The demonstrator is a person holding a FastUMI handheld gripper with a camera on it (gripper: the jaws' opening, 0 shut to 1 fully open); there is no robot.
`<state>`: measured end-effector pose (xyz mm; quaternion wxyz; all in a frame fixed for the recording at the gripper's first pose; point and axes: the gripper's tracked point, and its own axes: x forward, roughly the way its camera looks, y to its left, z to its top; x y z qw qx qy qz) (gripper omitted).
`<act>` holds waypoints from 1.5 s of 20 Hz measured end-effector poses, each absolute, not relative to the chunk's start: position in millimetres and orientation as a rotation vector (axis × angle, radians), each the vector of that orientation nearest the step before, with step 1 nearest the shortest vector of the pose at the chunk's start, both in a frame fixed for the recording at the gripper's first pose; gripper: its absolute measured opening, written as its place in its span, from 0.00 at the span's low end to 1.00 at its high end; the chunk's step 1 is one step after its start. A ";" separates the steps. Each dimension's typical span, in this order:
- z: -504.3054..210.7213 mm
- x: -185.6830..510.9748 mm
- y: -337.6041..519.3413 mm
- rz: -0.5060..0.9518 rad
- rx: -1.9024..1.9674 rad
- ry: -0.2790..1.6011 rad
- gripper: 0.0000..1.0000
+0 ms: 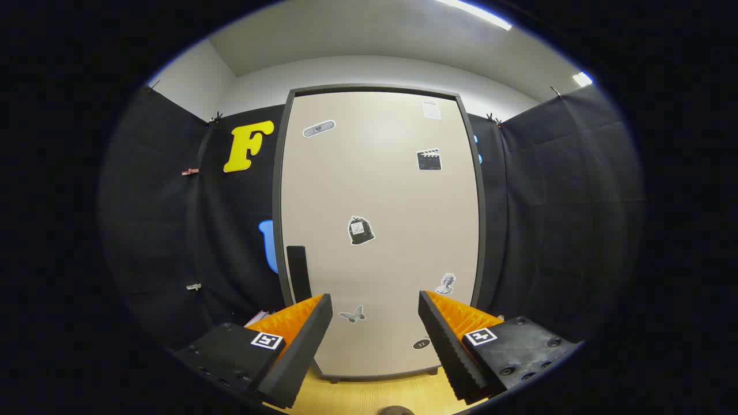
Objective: Open the shoe cabinet door, grab the shoes and put them into the shoe cabinet, then close the shoe cabinet door.
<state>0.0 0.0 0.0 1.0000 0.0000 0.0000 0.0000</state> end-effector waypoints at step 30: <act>-39.6 70.3 99.3 0.095 -0.006 0.071 0.98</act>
